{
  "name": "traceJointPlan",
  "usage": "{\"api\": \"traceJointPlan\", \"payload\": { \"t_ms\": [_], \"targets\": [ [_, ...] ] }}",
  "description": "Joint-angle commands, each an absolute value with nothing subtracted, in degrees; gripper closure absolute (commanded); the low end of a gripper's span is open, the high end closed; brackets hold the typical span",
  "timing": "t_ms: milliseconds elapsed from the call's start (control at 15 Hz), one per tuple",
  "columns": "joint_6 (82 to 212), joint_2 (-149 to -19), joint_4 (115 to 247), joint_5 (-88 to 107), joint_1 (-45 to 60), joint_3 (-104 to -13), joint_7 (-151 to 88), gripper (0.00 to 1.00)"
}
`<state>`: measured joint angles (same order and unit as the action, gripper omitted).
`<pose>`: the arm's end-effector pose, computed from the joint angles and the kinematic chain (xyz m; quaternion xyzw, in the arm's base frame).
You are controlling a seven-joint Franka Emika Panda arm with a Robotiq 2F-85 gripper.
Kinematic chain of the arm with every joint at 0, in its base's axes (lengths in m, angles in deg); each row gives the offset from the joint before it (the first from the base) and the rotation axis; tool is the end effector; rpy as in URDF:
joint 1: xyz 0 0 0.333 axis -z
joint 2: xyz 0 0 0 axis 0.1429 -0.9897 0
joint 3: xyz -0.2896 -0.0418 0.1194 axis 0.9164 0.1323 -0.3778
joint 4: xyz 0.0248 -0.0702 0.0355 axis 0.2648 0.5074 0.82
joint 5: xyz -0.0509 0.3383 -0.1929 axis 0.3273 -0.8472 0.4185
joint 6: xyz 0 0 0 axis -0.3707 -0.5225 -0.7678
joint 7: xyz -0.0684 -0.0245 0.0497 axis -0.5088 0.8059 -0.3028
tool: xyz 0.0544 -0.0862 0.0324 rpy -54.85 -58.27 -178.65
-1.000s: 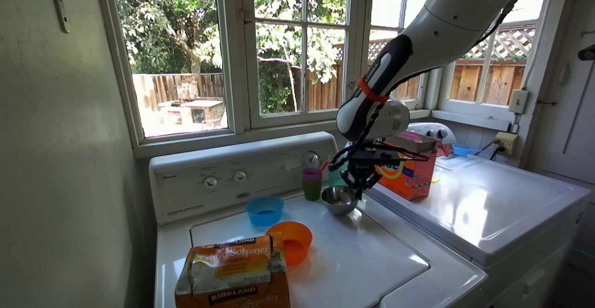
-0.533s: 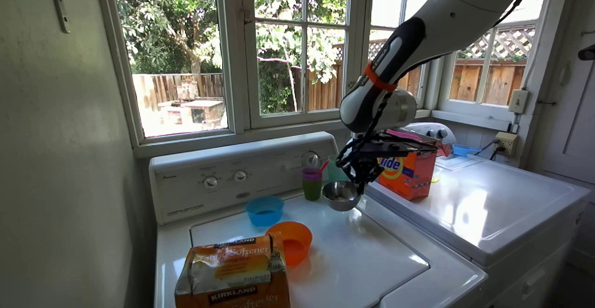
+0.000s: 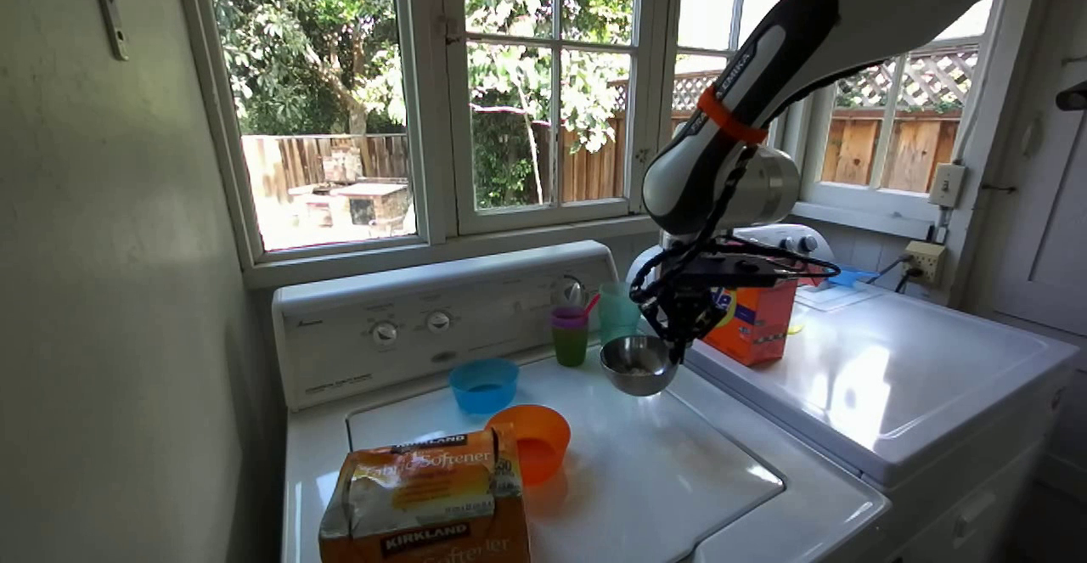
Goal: Pour the contents in the silver bowl into the blue bowl.
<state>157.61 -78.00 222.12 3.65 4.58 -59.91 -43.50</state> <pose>0.5192 0.0103 0.2618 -0.9876 0.1562 -0.0069 0.0136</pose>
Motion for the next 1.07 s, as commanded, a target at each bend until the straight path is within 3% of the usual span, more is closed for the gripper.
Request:
{"api": "traceJointPlan", "payload": {
  "t_ms": [0,467,1000],
  "targets": [
    [157.46,-77.7,222.49,3.83,5.15,-60.53,-43.69,0.96],
    [157.46,-77.92,222.06,3.83,5.22,-60.52,-43.68,0.96],
    [166.63,-78.64,221.42,9.83,-3.82,-65.31,-59.28,0.99]
  ]
}}
